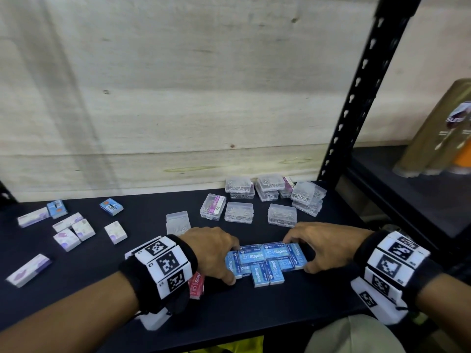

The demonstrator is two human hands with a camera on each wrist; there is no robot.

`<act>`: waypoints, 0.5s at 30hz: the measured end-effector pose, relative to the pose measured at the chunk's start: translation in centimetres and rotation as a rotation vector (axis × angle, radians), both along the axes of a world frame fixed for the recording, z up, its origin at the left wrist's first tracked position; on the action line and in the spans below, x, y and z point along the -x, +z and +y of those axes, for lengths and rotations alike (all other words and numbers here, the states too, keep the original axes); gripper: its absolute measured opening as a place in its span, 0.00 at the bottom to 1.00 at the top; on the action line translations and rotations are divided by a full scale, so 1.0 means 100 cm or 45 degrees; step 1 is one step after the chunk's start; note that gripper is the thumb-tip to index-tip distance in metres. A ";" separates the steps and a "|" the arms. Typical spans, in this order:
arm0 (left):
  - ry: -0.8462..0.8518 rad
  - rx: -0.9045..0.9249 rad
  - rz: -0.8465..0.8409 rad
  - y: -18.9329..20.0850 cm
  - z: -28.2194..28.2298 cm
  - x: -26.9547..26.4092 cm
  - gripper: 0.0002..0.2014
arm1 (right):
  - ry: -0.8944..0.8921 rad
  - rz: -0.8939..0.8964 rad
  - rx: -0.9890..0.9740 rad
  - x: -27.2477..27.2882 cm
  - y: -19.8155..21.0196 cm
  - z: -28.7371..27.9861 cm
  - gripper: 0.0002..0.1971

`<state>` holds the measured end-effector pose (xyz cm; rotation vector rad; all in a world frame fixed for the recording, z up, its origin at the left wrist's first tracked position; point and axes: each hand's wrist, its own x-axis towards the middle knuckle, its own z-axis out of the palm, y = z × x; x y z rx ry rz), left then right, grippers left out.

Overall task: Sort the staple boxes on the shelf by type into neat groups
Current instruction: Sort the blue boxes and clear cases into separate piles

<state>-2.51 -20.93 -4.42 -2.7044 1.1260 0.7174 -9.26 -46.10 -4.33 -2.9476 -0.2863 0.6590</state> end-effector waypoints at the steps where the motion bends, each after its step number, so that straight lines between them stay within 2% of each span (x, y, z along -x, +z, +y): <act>1: 0.000 0.002 -0.001 0.000 0.000 0.000 0.35 | 0.002 0.001 0.008 0.000 0.000 0.001 0.29; 7: -0.001 -0.002 0.002 0.001 0.000 0.002 0.36 | -0.004 0.019 0.055 -0.001 0.003 0.004 0.30; 12: 0.018 0.050 0.008 0.009 0.007 0.001 0.38 | -0.010 0.059 0.068 -0.003 0.010 0.007 0.36; 15: 0.061 0.089 0.005 0.018 0.021 -0.005 0.37 | 0.014 0.028 0.056 -0.011 0.019 0.017 0.35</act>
